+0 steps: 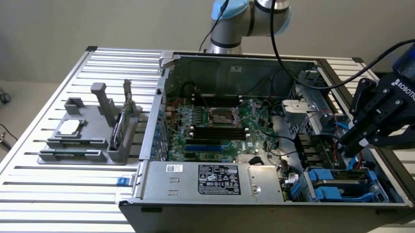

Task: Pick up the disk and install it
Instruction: 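Insert the second disk wire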

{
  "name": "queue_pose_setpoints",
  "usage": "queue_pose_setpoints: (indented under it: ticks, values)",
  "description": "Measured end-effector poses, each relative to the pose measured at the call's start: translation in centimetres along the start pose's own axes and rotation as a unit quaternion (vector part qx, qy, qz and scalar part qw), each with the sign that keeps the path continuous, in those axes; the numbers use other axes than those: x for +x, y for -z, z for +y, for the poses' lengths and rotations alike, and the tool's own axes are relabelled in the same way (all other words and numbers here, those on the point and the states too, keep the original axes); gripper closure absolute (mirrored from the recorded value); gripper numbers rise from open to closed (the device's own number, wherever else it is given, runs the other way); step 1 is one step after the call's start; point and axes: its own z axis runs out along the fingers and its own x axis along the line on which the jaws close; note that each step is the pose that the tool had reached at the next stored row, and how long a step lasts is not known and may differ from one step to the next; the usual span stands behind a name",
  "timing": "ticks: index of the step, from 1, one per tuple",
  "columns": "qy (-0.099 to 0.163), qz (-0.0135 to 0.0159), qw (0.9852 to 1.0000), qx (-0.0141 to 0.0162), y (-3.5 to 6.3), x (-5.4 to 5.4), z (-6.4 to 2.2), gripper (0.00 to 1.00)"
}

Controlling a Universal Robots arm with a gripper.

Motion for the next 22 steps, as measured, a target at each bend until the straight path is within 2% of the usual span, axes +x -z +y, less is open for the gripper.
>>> queue_pose_setpoints:
  ticks: [6,11,16,22]
  values:
    - [0.000,-0.0005,1.0000,-0.0011,-0.19,0.03,0.04,0.75]
    - [-0.001,-0.0021,1.0000,-0.0028,-0.27,0.09,0.07,0.75]
    - [-0.002,-0.0042,1.0000,-0.0059,-0.43,0.17,0.10,0.75]
    - [-0.002,-0.0043,0.9999,-0.0093,-0.67,0.28,0.16,0.75]
